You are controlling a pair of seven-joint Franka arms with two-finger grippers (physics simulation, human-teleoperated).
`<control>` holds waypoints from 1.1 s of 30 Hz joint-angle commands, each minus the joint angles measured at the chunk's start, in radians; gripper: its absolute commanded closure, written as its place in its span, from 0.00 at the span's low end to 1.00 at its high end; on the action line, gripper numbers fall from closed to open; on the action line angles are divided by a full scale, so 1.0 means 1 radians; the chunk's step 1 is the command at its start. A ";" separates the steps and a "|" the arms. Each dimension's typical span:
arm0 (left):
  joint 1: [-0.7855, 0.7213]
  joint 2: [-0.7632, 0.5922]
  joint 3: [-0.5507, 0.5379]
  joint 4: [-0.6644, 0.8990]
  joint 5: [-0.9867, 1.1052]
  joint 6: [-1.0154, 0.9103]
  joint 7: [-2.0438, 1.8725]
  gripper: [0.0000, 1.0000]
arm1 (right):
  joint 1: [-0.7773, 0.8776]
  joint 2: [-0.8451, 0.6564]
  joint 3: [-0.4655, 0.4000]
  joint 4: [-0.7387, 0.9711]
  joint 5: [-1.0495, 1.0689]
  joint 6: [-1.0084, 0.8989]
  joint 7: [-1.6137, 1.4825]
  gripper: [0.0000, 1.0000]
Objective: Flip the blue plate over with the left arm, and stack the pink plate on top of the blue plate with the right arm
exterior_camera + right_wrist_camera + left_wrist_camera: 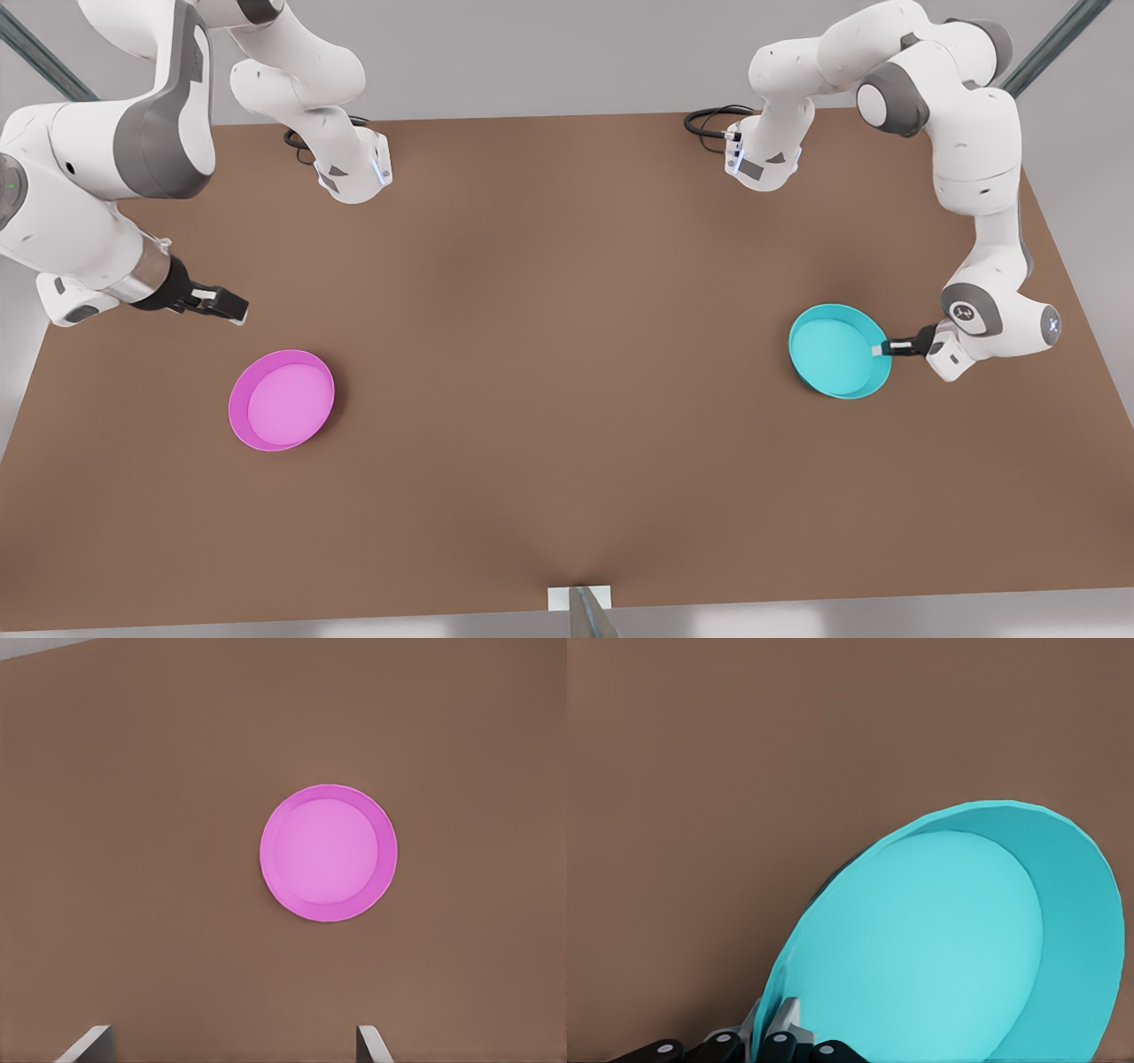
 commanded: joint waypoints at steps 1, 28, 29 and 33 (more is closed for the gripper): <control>0.000 -0.004 0.000 0.000 -0.085 -0.006 0.004 0.79 | 0.001 0.000 0.000 0.000 0.000 0.000 0.000 0.00; -0.011 -0.412 -0.362 0.032 0.004 -0.376 -0.887 0.79 | -0.007 0.012 0.000 0.006 0.000 0.003 -0.002 0.00; -0.011 -0.415 -0.412 0.051 0.005 -0.381 -0.942 0.79 | -0.009 0.012 -0.002 0.006 0.000 0.005 -0.003 0.00; -0.012 -0.354 -0.509 0.203 0.034 -0.398 -1.077 0.79 | -0.009 0.012 -0.005 0.006 0.000 0.006 -0.003 0.00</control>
